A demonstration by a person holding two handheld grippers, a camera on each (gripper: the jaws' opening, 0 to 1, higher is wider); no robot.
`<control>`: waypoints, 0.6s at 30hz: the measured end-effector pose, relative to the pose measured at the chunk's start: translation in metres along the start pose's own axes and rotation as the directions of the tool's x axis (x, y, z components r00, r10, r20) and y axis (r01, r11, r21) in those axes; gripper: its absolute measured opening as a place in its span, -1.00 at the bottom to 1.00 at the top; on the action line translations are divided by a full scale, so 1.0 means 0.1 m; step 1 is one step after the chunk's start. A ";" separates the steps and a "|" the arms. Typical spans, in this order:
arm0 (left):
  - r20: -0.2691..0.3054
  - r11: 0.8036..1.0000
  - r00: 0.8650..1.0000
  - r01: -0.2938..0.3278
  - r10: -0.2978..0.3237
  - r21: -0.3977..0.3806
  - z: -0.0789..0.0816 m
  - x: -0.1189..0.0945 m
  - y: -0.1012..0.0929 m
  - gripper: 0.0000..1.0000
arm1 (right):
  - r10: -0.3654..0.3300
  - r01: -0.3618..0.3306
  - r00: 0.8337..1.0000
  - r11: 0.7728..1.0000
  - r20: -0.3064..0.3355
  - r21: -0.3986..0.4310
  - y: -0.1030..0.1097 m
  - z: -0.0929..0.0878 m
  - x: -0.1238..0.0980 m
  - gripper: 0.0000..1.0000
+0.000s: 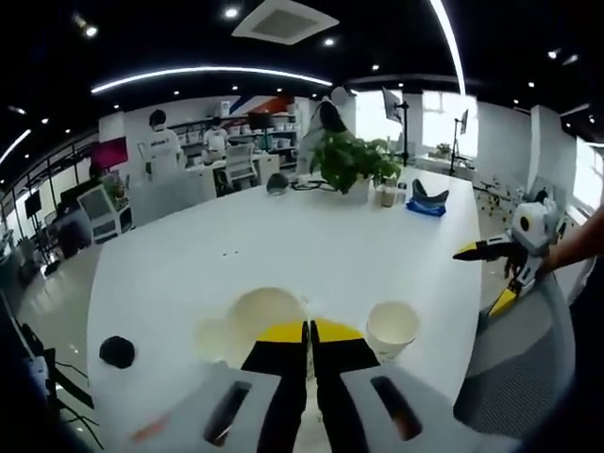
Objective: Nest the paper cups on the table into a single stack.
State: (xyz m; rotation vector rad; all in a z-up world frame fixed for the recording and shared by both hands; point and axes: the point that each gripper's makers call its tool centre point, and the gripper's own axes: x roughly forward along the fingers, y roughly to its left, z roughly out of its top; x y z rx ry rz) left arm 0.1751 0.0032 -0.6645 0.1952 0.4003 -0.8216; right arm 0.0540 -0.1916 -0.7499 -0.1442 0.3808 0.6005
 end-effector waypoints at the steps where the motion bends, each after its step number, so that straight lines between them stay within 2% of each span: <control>1: -0.001 1.000 1.000 0.008 -0.008 0.003 0.00 0.01 0.02 -1.00 | 0.000 0.000 1.000 1.000 0.000 0.000 0.00 0.00 0.00 0.71; 6: 0.000 0.999 0.999 0.040 -0.040 0.009 0.00 0.07 -0.05 -1.00 | -0.002 0.002 1.000 1.000 -0.001 0.002 0.00 0.00 0.00 0.71; 18: -0.003 0.990 0.991 0.132 -0.132 0.052 0.06 0.22 -0.41 -1.00 | -0.001 0.001 1.000 1.000 -0.009 0.003 0.00 -0.02 0.00 0.70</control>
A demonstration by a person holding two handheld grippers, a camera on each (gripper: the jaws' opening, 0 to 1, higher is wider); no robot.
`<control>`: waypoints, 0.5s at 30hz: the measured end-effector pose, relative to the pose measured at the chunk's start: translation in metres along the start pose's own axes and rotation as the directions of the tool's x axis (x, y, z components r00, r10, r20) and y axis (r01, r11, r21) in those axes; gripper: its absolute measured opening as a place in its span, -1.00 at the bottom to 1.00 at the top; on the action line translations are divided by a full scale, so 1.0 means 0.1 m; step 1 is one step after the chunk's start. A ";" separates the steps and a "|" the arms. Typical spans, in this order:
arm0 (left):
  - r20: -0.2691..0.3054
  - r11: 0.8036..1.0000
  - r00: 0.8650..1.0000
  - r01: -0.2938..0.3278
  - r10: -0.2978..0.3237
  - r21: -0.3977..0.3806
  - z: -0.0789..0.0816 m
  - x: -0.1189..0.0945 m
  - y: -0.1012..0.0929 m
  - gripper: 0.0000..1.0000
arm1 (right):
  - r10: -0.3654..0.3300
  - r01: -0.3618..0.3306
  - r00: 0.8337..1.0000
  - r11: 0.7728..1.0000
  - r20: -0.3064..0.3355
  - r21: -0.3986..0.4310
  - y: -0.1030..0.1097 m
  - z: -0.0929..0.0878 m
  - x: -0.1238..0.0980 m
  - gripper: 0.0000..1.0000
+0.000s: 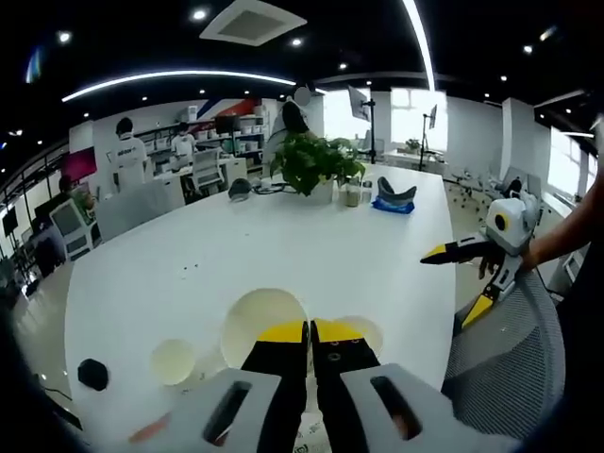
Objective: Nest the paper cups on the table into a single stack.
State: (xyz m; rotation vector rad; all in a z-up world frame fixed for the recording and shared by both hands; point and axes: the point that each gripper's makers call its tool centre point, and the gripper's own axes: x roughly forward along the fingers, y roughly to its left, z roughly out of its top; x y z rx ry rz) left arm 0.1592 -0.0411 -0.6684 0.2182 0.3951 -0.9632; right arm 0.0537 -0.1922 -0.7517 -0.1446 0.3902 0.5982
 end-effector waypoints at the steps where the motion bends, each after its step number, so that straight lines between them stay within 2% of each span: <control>1: -0.001 1.000 1.000 0.009 -0.009 0.004 0.01 0.02 -0.03 -1.00 | -0.001 0.001 1.000 1.000 -0.001 0.000 0.00 0.00 0.00 0.70; 15: -0.022 0.995 0.996 0.091 -0.090 0.041 0.00 0.23 -0.32 -1.00 | -0.005 0.005 1.000 1.000 -0.005 0.002 -0.01 -0.01 0.00 0.70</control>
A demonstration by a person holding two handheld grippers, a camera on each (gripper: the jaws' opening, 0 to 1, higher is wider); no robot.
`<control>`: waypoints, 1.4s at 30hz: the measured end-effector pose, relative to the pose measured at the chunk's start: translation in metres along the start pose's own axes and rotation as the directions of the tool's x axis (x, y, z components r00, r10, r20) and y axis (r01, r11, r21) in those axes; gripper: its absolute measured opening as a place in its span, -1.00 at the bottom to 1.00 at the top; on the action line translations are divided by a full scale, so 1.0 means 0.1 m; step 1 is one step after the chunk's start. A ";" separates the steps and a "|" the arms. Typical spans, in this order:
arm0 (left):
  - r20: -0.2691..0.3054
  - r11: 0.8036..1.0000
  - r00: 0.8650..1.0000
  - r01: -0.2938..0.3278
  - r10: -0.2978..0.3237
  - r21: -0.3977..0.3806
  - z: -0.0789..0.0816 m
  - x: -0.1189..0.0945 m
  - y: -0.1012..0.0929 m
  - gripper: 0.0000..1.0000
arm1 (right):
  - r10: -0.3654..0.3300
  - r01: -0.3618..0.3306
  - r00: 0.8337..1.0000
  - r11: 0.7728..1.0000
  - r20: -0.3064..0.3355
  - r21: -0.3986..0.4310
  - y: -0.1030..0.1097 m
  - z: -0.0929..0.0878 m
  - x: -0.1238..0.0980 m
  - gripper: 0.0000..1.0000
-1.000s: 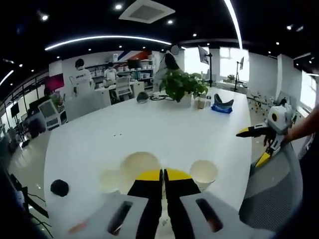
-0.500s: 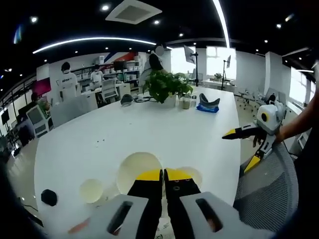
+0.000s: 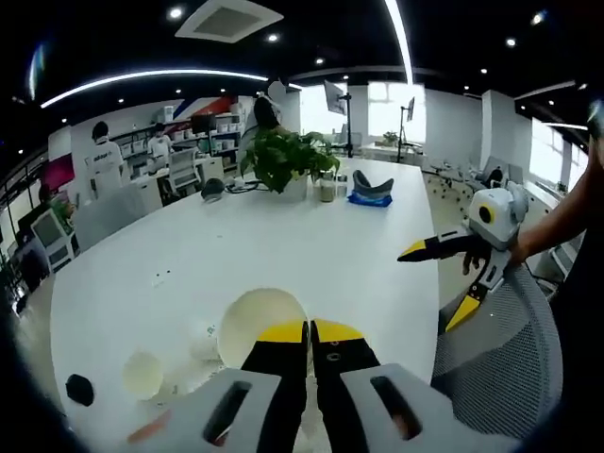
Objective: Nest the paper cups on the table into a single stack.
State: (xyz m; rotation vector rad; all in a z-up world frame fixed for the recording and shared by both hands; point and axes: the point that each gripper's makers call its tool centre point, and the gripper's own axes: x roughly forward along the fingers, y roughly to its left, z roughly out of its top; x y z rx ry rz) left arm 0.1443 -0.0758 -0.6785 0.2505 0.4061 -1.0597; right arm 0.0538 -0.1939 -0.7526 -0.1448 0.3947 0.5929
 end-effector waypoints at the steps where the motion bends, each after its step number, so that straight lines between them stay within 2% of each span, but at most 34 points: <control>1: 0.000 1.000 1.000 0.008 -0.008 0.000 0.01 0.02 -0.03 -1.00 | 0.000 0.000 1.000 1.000 -0.001 0.000 0.00 0.00 0.00 0.70; 14: 0.004 0.998 1.000 0.026 -0.026 0.049 0.09 0.05 -0.11 -1.00 | 0.000 0.000 1.000 1.000 -0.001 0.000 0.00 -0.01 0.00 0.69; 20: -0.016 0.997 0.999 0.048 -0.047 0.064 0.06 0.11 -0.20 -1.00 | -0.003 0.003 1.000 1.000 0.000 0.001 0.00 0.00 0.00 0.69; 30: -0.066 0.994 0.995 0.079 -0.074 0.081 -0.15 0.25 -0.28 -1.00 | -0.003 0.003 1.000 1.000 0.001 0.006 0.00 0.01 0.00 0.69; 37: -0.091 0.992 0.990 0.110 -0.104 0.064 -0.28 0.38 -0.33 -1.00 | -0.006 0.006 1.000 1.000 0.001 0.008 0.00 0.01 0.00 0.69; 42: -0.098 0.991 0.987 0.129 -0.125 0.040 -0.32 0.44 -0.40 -1.00 | -0.005 0.005 1.000 1.000 -0.001 0.009 0.00 0.00 0.00 0.69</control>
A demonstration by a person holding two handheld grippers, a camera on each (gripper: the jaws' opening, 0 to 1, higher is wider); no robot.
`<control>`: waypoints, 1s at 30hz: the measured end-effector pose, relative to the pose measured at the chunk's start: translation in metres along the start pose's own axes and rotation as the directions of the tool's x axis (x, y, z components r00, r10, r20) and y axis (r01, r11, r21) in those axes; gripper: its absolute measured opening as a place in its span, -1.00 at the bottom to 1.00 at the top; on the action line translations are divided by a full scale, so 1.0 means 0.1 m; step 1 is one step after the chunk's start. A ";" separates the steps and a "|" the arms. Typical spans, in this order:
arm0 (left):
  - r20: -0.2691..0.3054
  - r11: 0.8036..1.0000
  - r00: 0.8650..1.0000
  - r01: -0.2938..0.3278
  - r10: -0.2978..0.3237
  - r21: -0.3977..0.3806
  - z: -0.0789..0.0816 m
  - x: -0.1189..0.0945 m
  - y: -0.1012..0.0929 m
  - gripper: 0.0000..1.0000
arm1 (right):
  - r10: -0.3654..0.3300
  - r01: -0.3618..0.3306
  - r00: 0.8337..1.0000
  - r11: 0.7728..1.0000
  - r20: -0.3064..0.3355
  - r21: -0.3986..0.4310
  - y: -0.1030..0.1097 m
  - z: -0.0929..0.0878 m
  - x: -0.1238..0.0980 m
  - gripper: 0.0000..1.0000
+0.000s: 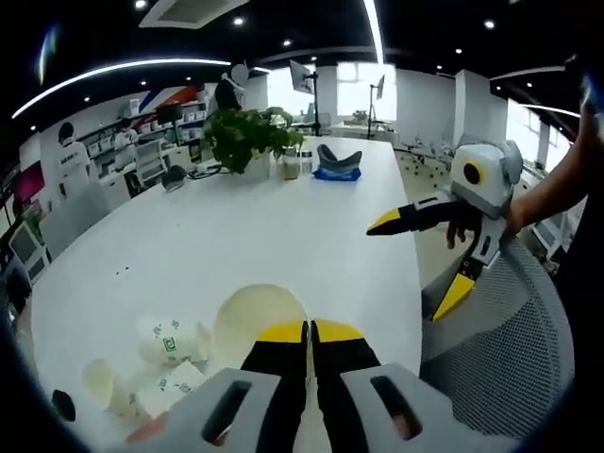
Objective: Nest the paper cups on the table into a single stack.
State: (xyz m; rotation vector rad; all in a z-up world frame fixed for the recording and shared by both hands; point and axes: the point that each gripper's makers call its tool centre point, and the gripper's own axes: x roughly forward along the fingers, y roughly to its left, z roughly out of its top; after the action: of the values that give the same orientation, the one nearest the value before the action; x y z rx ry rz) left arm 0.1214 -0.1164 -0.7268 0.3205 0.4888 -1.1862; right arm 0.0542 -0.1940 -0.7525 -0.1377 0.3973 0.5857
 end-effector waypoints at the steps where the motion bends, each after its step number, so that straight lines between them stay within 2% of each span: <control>1: -0.002 1.000 1.000 0.005 -0.005 -0.005 0.00 0.01 -0.01 -1.00 | 0.001 -0.001 1.000 1.000 -0.001 0.000 0.00 0.00 0.00 0.69; 7: -0.037 0.999 0.999 0.029 -0.029 -0.018 -0.11 0.10 -0.04 -1.00 | 0.002 -0.002 1.000 1.000 -0.004 0.001 0.00 -0.01 0.00 0.69; 16: -0.047 0.995 0.997 0.059 -0.063 -0.086 -0.23 0.24 -0.04 -1.00 | 0.005 -0.005 1.000 1.000 -0.008 0.001 0.00 -0.02 0.00 0.68; 23: -0.060 0.992 0.994 0.081 -0.087 -0.101 -0.31 0.30 -0.07 -1.00 | -0.001 0.001 1.000 1.000 -0.008 0.007 -0.02 -0.03 -0.01 0.68; 30: -0.058 0.989 0.993 0.091 -0.098 -0.114 -0.30 0.35 -0.07 -0.99 | -0.007 0.007 1.000 1.000 -0.008 0.010 -0.03 -0.03 -0.01 0.67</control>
State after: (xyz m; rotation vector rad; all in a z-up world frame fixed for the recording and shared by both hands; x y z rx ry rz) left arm 0.1194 -0.1325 -0.7708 0.2423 0.6288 -1.2388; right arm 0.0540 -0.1973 -0.7546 -0.1319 0.4076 0.5767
